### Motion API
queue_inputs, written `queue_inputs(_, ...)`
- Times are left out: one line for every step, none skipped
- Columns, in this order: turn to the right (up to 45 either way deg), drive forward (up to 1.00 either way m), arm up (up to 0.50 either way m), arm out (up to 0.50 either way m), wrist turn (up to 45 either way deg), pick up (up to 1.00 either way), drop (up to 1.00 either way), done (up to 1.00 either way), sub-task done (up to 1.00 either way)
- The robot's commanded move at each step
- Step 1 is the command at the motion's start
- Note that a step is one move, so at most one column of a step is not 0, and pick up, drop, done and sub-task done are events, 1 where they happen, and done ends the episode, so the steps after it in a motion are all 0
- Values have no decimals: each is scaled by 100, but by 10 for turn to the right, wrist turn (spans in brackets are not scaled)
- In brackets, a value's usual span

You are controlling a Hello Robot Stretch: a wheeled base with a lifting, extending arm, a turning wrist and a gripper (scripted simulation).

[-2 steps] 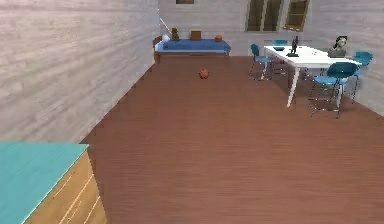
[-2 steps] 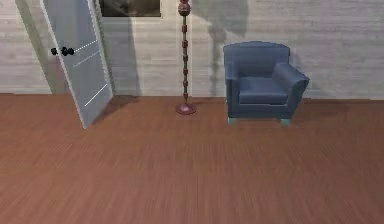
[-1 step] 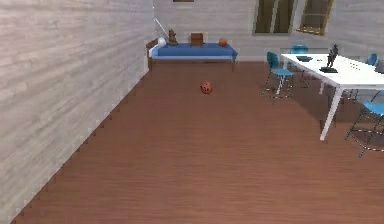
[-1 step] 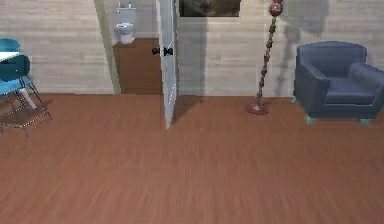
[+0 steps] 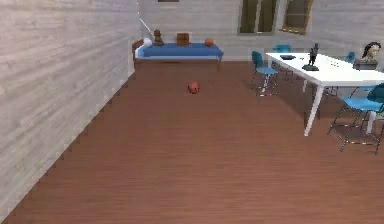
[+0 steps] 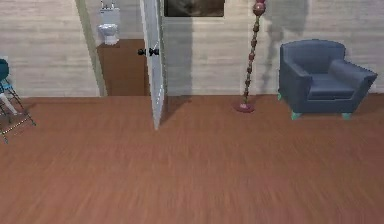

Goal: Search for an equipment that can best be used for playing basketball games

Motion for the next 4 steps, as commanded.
queue_inputs(0, 100, 0, 0, 0, 0, 0, 0, 0)
queue_inputs(0, 100, 0, 0, 0, 0, 0, 0, 0)
queue_inputs(0, 85, 0, 0, 0, 0, 0, 0, 0)
queue_inputs(30, 0, 0, 0, 0, 0, 0, 0, 0)
